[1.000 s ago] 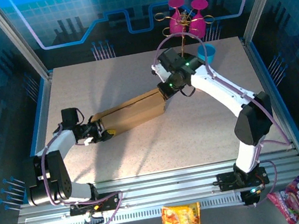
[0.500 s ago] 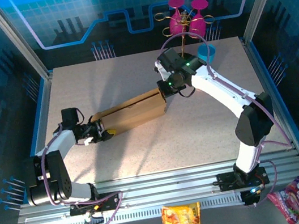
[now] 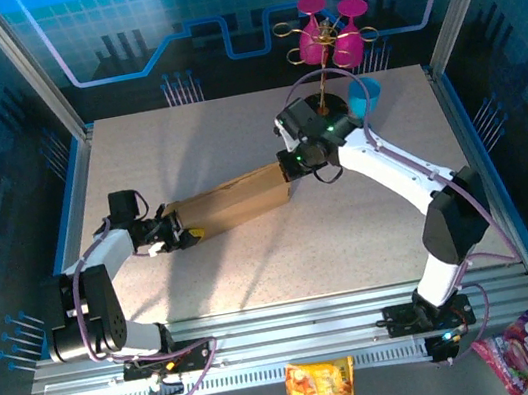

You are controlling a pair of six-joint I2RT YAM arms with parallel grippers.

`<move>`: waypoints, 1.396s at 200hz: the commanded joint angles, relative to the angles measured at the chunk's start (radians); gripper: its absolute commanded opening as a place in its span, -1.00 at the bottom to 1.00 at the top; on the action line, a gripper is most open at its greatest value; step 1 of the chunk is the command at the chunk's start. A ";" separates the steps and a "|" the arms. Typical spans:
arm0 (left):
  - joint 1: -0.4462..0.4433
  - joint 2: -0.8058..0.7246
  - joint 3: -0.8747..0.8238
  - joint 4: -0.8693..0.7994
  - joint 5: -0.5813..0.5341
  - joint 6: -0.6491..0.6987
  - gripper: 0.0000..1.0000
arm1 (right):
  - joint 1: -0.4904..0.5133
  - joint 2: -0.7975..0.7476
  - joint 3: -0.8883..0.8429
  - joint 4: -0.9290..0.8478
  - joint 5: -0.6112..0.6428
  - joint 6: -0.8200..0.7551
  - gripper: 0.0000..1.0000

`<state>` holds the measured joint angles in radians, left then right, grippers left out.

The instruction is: Fold the paper box

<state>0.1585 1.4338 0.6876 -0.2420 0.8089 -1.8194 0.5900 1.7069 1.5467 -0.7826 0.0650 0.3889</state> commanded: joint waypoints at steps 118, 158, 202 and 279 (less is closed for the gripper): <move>0.126 -0.240 0.359 -0.894 -0.528 0.816 0.79 | 0.021 0.042 0.078 -0.042 0.074 -0.043 -1.00; 0.052 -0.274 0.520 -0.876 -0.634 1.044 0.38 | 0.009 0.064 0.104 -0.066 0.047 -0.072 -1.00; -0.094 -0.297 0.510 -0.760 -0.765 1.442 0.03 | -0.003 0.076 0.110 -0.073 0.015 -0.091 -1.00; -0.230 -0.242 0.494 -0.643 -0.841 1.785 0.05 | -0.022 0.084 0.123 -0.089 -0.012 -0.102 -1.00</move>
<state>-0.0391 1.1721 1.2072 -0.9352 0.0082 -0.1898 0.5812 1.7706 1.6428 -0.8307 0.0772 0.3035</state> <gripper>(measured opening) 0.525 0.055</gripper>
